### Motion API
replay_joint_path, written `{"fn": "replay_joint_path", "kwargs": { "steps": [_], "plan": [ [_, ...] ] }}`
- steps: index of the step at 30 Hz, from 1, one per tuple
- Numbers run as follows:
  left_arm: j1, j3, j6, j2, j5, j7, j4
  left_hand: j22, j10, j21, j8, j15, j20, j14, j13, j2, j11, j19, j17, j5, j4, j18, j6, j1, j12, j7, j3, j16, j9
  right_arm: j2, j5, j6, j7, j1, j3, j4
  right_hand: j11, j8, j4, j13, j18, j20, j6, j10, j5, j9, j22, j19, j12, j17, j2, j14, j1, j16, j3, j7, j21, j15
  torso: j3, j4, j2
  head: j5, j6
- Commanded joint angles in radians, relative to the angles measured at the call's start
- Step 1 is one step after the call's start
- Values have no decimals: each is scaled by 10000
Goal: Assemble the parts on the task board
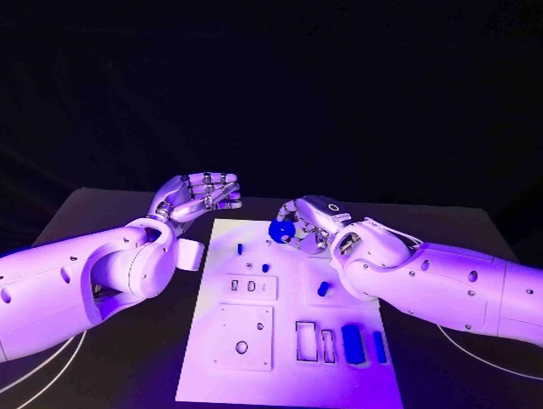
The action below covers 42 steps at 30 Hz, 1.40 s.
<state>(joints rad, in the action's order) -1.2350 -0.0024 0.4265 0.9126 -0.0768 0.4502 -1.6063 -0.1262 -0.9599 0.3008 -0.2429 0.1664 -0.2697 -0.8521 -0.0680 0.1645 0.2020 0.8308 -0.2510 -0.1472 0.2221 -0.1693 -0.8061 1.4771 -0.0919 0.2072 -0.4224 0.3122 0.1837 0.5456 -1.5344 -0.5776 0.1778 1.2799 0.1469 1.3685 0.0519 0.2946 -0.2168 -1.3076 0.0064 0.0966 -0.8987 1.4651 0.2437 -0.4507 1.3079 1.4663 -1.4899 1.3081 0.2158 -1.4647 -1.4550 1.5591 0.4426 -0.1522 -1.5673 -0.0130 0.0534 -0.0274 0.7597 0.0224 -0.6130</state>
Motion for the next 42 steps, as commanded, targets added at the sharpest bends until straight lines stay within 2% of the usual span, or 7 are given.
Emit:
{"fn": "replay_joint_path", "kwargs": {
  "steps": [1,10,17,24,28,32,42],
  "plan": [
    [-13,8,-151,-32,-30,52,-32,10,20,36,25,2,-8,40,5,75,40,-73,-11,63,-19,-118,83,-39,50,506,-62,-32,-10,-222,-534,-53,422,-84,23,-171,-27,137,9,-1798,-64,-76,-460,327,-38,-104,2629,1045,-25,2413,-17,-1015,147,55,81,217,-35,-58,3,-19,8,29,-15],
    [-14,8,-153,-50,-31,38,-21,12,17,35,25,4,-11,48,4,76,40,-80,-15,64,-26,-117,83,-45,54,507,-71,-37,-9,-623,-585,68,611,-270,43,-469,-25,132,15,-1798,-64,-75,-457,327,-30,-103,2629,1045,-25,2409,-16,-1014,159,54,97,216,-35,-57,9,-25,12,96,-7],
    [-15,9,-153,-61,-32,35,-27,12,17,35,25,4,-11,48,4,76,40,-80,-15,64,-26,-117,83,-45,54,507,-71,-37,-9,-816,-582,236,627,-337,45,-609,-18,116,34,-1802,-64,-71,-450,330,-23,-101,2629,1045,-26,2398,6,-1011,231,51,147,208,-35,-52,-3,22,2,138,-48],
    [-16,9,-152,-88,-32,19,-53,12,17,35,25,4,-11,48,4,76,40,-80,-15,64,-26,-117,83,-45,54,507,-71,-37,-9,-1001,-582,272,632,-392,46,-876,-14,108,42,-1793,-64,-69,-445,323,-41,-99,2629,1045,-17,2390,15,-1010,266,49,168,205,-35,-49,3,-20,6,86,-31],
    [-17,9,-156,-108,-32,17,-53,16,16,32,25,8,-15,62,3,77,42,-95,-20,65,-34,-115,84,-56,62,509,-84,-45,-8,-1105,-581,268,624,-509,46,-1032,-13,104,46,-1789,-64,-68,-441,319,-44,-98,2629,1045,-13,2391,18,-1010,277,49,176,204,-35,-48,-10,-30,7,132,-56],
    [-17,9,-160,-121,-32,15,-46,17,16,31,25,8,-15,64,3,77,42,-97,-20,65,-36,-115,84,-57,63,510,-86,-46,-8,-1176,-579,274,617,-586,46,-1131,-13,104,46,-1789,-64,-68,-441,319,-44,-98,2629,1045,-13,2391,18,-1010,277,49,176,204,-35,-48,-4,-43,10,129,-61],
    [-16,9,-181,-191,-33,11,28,17,16,31,25,8,-15,64,3,77,42,-97,-20,65,-36,-115,84,-57,63,510,-86,-46,-8,-1266,-554,274,609,-663,46,-1245,-10,95,56,-1789,-64,-66,-434,318,-51,-97,2629,1045,-12,2371,27,-1005,303,43,195,201,-35,-46,-3,25,4,154,-86]
  ]
}}
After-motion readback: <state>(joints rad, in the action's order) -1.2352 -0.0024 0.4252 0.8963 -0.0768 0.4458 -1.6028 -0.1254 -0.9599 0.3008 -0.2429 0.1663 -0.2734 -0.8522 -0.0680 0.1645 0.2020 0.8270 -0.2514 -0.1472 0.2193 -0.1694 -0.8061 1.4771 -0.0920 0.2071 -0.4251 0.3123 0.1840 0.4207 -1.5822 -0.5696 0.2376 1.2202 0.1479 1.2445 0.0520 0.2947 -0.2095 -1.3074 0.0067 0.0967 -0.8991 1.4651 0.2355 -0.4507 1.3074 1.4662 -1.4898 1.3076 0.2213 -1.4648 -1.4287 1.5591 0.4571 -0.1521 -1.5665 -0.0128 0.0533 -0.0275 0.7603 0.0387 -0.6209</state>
